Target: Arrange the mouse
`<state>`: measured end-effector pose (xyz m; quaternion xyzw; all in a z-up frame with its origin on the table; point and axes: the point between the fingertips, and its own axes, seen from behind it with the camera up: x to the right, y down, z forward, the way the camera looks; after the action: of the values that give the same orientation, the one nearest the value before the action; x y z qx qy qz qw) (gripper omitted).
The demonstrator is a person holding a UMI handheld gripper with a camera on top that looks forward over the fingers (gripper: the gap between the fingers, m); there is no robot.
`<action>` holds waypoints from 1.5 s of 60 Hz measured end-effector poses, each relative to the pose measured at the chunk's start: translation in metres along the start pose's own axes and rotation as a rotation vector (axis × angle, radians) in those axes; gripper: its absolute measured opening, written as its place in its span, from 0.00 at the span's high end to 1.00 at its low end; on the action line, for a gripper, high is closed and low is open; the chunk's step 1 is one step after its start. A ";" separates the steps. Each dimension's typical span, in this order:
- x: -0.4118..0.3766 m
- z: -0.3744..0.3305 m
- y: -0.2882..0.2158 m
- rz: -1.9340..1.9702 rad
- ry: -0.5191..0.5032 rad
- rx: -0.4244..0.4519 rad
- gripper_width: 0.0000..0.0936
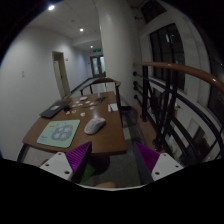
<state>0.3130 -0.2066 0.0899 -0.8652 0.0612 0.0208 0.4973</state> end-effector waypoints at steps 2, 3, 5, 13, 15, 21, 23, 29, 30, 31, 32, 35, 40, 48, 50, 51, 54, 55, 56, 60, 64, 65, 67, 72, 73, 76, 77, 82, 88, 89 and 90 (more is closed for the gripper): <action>-0.001 0.002 -0.003 -0.002 -0.001 0.012 0.09; -0.001 0.004 -0.003 -0.003 0.000 0.014 0.09; -0.003 0.007 -0.004 -0.006 0.000 0.015 0.09; -0.023 0.054 -0.003 -0.047 -0.038 0.018 0.09; -0.030 0.065 -0.001 -0.056 -0.050 0.014 0.09; -0.056 0.105 0.010 -0.083 -0.098 -0.027 0.10; -0.065 0.118 0.014 -0.093 -0.113 -0.044 0.10; -0.090 0.150 0.025 -0.118 -0.150 -0.081 0.09; -0.095 0.153 0.026 -0.119 -0.157 -0.086 0.10; -0.098 0.157 0.027 -0.120 -0.163 -0.090 0.09; -0.102 0.161 0.027 -0.121 -0.168 -0.092 0.09; -0.111 0.174 0.024 -0.122 -0.178 -0.101 0.09; -0.117 0.196 0.017 -0.138 -0.150 -0.105 0.10; -0.113 0.234 -0.004 -0.129 -0.072 -0.118 0.10; -0.114 0.245 -0.008 -0.129 -0.060 -0.121 0.10; -0.113 0.250 -0.010 -0.128 -0.052 -0.121 0.10; -0.111 0.263 -0.017 -0.126 -0.020 -0.119 0.11; -0.110 0.267 -0.019 -0.130 -0.009 -0.119 0.12; -0.110 0.270 -0.021 -0.135 -0.001 -0.118 0.14; -0.108 0.278 -0.025 -0.105 0.027 -0.126 0.39; -0.104 0.281 -0.028 -0.024 0.051 -0.106 0.49; -0.104 0.281 -0.028 -0.017 0.053 -0.106 0.50; -0.103 0.281 -0.027 -0.032 0.054 -0.110 0.54; -0.104 0.279 -0.028 -0.033 0.054 -0.103 0.63; -0.103 0.278 -0.028 -0.037 0.054 -0.100 0.63; -0.101 0.273 -0.027 -0.040 0.072 -0.103 0.64; -0.100 0.268 -0.028 -0.039 0.084 -0.105 0.64; -0.121 0.237 -0.059 -0.036 0.098 -0.024 0.64; -0.180 0.190 -0.104 -0.085 0.081 0.082 0.62; -0.191 0.184 -0.108 -0.081 0.076 0.095 0.62; -0.203 0.179 -0.112 -0.078 0.068 0.105 0.62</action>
<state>0.1305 0.0204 0.1151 -0.8397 0.0455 -0.0312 0.5402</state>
